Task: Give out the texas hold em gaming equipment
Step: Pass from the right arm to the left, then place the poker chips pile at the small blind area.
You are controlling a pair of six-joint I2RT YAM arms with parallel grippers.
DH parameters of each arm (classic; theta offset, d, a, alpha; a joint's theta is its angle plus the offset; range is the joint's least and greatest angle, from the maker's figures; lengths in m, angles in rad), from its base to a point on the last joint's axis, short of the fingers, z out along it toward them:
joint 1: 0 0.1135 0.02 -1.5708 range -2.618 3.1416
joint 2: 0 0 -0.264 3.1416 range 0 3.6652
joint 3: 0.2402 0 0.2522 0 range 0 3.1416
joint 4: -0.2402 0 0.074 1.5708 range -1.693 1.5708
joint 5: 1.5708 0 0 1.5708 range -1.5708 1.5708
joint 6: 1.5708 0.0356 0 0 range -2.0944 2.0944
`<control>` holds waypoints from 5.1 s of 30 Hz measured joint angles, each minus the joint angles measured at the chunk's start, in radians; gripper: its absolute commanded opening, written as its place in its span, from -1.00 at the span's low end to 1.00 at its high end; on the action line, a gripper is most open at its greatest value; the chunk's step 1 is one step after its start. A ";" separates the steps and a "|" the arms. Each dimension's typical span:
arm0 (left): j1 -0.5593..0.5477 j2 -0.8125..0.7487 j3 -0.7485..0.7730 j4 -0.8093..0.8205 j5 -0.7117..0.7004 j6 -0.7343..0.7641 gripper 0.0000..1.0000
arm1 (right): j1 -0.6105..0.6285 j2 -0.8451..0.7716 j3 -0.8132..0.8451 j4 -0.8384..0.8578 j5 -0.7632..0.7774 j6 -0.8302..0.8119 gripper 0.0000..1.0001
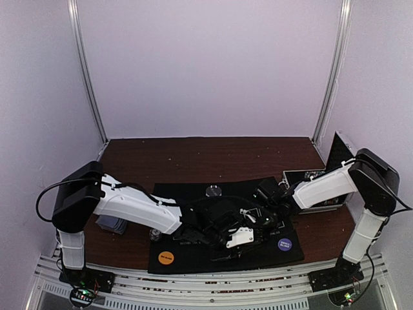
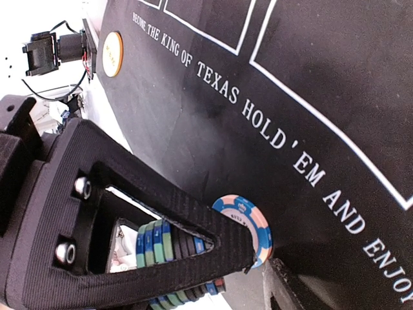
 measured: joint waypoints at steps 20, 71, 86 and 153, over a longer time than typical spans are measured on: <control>0.002 -0.001 -0.004 0.060 -0.010 0.017 -1.00 | -0.034 -0.067 -0.042 -0.001 0.027 0.081 0.18; 0.002 -0.008 0.054 -0.218 0.015 -0.092 -1.00 | -0.152 -0.254 -0.006 -0.204 0.178 0.095 0.17; -0.005 -0.018 0.084 -0.261 0.016 -0.095 -1.00 | -0.152 -0.255 0.006 -0.241 0.203 0.079 0.17; 0.057 -0.377 0.053 -0.275 0.033 -0.156 0.81 | -0.094 -0.325 0.240 -0.431 0.605 0.090 0.84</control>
